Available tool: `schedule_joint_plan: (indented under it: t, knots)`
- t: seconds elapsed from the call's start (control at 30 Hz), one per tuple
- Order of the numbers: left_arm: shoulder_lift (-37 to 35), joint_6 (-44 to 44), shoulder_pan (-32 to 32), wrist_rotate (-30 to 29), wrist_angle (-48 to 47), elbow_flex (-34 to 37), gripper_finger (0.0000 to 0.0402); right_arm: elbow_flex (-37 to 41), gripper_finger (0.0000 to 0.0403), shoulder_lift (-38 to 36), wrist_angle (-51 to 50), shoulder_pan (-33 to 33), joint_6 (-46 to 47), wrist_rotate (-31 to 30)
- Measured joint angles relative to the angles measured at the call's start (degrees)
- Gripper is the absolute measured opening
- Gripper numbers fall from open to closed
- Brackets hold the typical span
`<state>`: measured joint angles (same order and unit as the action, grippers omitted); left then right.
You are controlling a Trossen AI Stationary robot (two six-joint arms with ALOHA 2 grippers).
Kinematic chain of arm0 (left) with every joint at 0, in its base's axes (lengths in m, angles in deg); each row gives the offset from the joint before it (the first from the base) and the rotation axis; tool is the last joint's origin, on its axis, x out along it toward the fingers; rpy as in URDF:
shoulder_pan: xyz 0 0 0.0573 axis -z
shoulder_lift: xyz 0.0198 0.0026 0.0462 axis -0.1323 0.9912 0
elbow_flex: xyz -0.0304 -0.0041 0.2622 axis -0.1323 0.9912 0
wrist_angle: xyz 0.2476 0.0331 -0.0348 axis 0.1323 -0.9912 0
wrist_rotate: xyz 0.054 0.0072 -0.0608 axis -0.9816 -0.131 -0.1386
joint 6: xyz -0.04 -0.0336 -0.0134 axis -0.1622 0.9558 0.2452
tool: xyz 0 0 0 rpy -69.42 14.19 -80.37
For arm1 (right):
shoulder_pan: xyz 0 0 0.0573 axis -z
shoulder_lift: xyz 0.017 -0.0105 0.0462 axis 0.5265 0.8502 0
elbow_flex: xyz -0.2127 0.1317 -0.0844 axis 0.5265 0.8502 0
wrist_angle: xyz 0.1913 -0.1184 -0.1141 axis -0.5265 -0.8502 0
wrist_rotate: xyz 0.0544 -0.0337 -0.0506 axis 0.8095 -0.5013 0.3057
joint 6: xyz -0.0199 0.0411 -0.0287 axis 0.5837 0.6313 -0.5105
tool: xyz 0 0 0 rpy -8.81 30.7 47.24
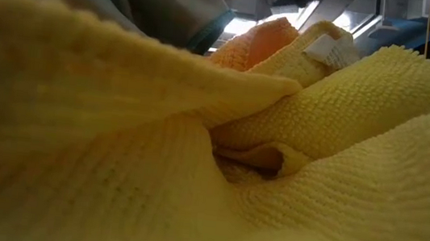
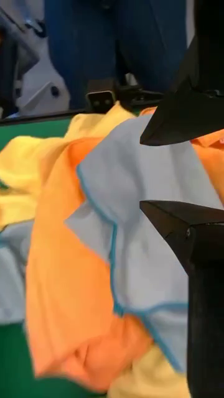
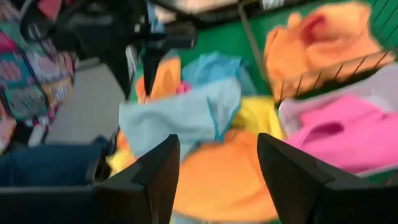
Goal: Sort microfiber towel by color & place in baskets
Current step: Put the light blue microfiber towel into the black basket
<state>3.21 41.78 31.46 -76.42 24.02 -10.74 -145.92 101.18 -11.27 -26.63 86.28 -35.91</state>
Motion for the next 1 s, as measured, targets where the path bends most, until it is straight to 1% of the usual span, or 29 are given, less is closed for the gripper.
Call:
schedule_joint_plan:
  t: [0.23,0.37,0.47,0.6,0.7,0.8,1.0]
  knots:
    - [3.5,0.3,2.6,2.9,0.1,0.0,0.0147,0.0,0.0214,0.0,-5.9,-5.9,-1.0,-5.0]
    - [3.9,0.3,4.1,2.8,0.6,0.0,0.0147,0.0,0.0214,0.0,-6.4,-8.3,-1.3,-7.5]
    - [3.9,0.3,4.9,1.1,1.3,0.0,0.0147,0.0,0.0214,0.0,-6.4,-9.5,-1.3,-7.7]
    - [3.9,1.6,5.8,-2.6,1.4,0.0,0.0147,0.0,0.0214,0.0,-6.4,-10.6,-1.2,-8.3]
    - [3.9,4.9,5.9,-2.7,1.4,0.0,0.0149,0.0,0.0214,0.0,-6.4,-10.6,-1.0,-8.6]
    - [3.9,7.8,5.9,-2.4,1.7,0.0,0.0161,0.0,0.0214,0.0,-6.4,-10.4,-0.8,-8.6]
    - [3.9,7.7,5.9,-1.7,5.3,0.0,0.0200,0.0,0.0214,0.0,-6.4,-10.4,-0.8,-8.6]
